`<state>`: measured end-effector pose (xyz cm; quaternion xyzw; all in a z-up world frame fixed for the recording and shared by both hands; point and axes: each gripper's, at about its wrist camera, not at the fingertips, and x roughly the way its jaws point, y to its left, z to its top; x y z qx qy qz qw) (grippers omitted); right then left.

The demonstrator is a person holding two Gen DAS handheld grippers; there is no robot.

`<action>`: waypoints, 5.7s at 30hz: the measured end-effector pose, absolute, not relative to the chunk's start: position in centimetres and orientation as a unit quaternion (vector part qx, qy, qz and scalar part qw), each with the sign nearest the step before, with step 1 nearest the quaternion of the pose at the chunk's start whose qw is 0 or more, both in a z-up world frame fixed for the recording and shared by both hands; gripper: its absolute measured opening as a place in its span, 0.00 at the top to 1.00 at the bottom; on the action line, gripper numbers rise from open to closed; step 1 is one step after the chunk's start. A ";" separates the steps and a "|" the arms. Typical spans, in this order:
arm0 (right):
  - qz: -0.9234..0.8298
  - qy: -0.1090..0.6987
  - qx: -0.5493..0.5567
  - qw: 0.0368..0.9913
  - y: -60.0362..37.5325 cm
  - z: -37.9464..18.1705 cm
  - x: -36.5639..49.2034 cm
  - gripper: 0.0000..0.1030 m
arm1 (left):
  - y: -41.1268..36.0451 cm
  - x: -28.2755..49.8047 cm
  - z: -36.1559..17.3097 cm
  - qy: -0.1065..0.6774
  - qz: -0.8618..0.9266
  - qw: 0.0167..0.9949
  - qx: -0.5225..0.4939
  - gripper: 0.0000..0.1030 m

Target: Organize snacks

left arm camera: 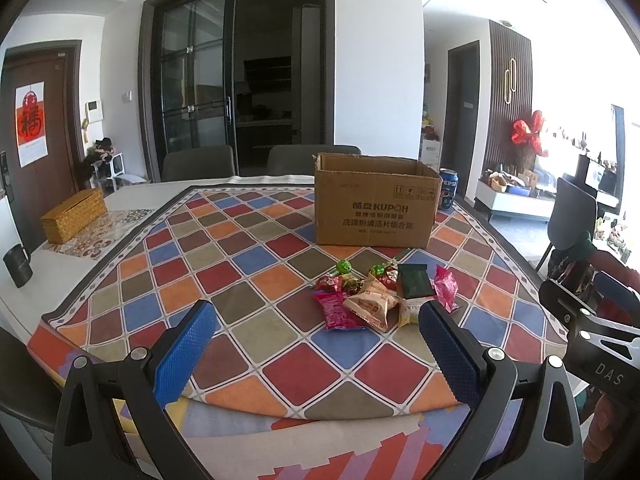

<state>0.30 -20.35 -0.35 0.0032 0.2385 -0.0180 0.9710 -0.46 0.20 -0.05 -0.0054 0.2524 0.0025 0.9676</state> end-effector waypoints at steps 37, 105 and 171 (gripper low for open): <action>0.020 0.356 0.032 0.934 -20.7 -5.2 9.3 0.04 | -2.3 8.7 -3.7 0.331 -0.038 0.942 0.037 0.14; 0.063 0.435 0.115 0.891 -21.7 -10.0 19.1 0.52 | -4.9 17.5 -7.4 0.382 -0.103 0.918 0.009 0.66; 0.098 0.372 0.005 0.923 -18.7 3.2 38.9 0.36 | -3.4 37.9 4.7 0.328 -0.078 0.941 0.014 0.36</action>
